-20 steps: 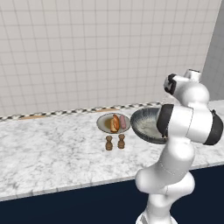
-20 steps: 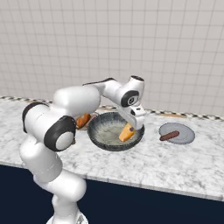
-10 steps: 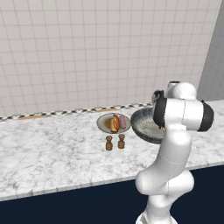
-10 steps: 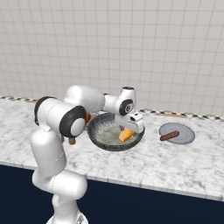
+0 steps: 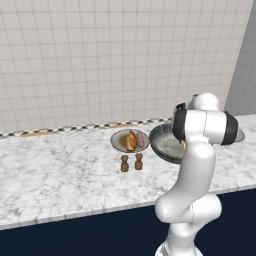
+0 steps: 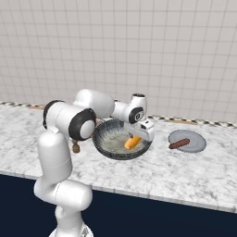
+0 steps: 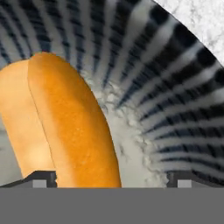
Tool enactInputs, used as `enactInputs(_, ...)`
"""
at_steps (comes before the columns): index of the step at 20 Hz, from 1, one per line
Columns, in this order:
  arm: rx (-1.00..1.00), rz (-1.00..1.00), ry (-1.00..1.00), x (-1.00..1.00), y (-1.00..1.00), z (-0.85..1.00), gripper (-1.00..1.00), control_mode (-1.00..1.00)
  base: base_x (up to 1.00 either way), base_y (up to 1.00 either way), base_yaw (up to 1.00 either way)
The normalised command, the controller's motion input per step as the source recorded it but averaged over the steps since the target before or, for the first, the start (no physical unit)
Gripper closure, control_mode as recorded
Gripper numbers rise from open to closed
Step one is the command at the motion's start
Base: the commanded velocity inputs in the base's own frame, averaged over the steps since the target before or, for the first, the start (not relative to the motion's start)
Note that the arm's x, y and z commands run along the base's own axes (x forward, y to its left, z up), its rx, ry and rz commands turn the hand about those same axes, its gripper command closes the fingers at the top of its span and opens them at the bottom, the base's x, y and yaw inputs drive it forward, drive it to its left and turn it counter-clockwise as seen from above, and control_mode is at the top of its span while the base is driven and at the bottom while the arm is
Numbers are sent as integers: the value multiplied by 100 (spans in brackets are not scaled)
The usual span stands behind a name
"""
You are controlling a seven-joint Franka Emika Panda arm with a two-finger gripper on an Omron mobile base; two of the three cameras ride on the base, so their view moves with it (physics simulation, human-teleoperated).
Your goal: Place one bun and one sausage from the bowl on each plate.
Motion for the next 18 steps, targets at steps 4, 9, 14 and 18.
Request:
enactInputs(4,0,0,0,0,0,-17,100,-100,0,0,0)
enactInputs(9,1,0,-2,-1,-10,4,100,-100,0,0,0)
enactInputs(14,0,-12,-25,-12,-72,46,100,-100,0,0,0)
enactInputs(18,0,-30,-14,40,-97,58,100,-100,0,0,0)
